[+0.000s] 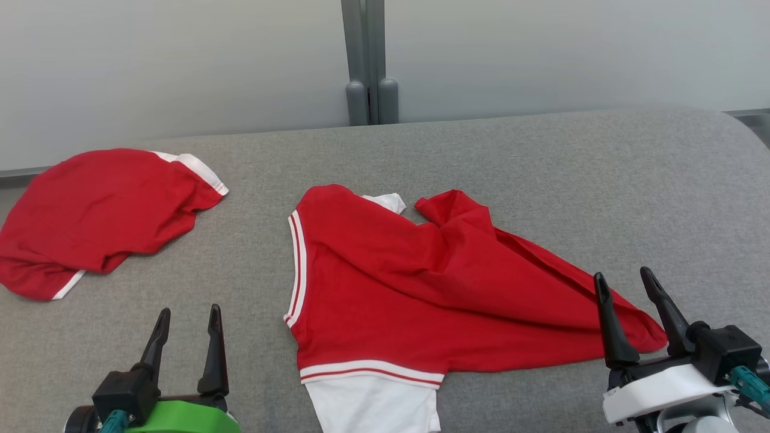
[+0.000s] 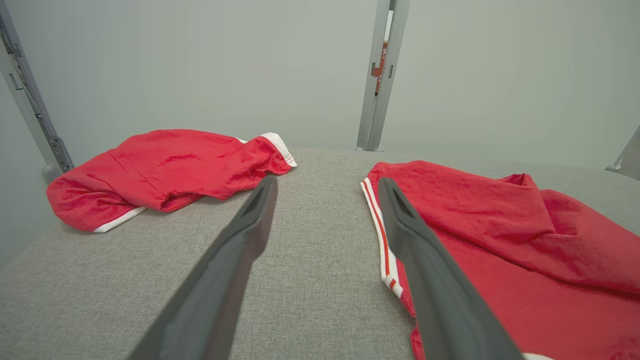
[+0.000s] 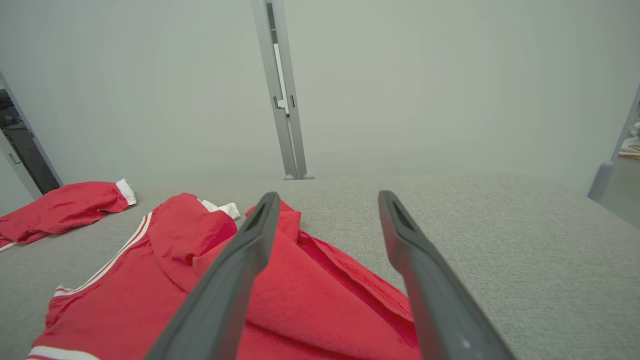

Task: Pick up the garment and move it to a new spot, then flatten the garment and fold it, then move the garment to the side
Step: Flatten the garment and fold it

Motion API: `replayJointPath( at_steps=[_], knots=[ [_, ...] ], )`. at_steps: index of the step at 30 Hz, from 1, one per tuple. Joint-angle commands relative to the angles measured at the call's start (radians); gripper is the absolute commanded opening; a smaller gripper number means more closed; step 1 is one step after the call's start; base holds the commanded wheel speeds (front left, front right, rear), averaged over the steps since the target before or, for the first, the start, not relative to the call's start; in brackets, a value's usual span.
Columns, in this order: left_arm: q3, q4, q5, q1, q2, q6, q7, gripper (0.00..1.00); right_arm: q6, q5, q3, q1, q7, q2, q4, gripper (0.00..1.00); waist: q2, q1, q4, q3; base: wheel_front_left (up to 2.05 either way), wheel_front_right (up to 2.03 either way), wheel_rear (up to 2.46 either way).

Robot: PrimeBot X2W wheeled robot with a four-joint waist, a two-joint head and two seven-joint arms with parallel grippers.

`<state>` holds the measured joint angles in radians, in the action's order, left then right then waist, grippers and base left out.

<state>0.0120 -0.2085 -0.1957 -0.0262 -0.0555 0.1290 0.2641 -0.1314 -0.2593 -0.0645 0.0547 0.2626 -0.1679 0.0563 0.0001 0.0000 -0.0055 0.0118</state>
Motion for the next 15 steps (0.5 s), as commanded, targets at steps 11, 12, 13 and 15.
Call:
replayJointPath(
  at_steps=[11,12,13,15],
  knots=[
    [-0.040,-0.029,-0.016,-0.032,0.000,0.003,0.000,1.00,0.001,-0.010,0.007,0.002,0.003,-0.002,0.024,1.00,-0.0001,0.0000,-0.003,-0.002,0.00,0.00,0.00],
    [-0.056,-0.035,-0.018,-0.036,0.000,0.003,0.000,1.00,0.001,-0.012,0.009,0.003,0.003,-0.004,0.031,1.00,-0.0001,0.0000,-0.002,-0.003,0.00,0.00,0.00],
    [-0.075,-0.042,-0.017,-0.041,0.000,0.003,0.000,1.00,0.001,-0.012,0.012,0.003,0.003,-0.006,0.036,1.00,-0.0001,0.0000,-0.002,-0.004,0.00,0.00,0.00],
    [-0.112,-0.058,-0.017,-0.051,0.000,0.003,0.000,1.00,0.001,-0.011,0.021,0.006,0.003,-0.011,0.057,1.00,-0.0001,0.0000,0.000,-0.007,0.00,0.00,0.00]
  ],
)
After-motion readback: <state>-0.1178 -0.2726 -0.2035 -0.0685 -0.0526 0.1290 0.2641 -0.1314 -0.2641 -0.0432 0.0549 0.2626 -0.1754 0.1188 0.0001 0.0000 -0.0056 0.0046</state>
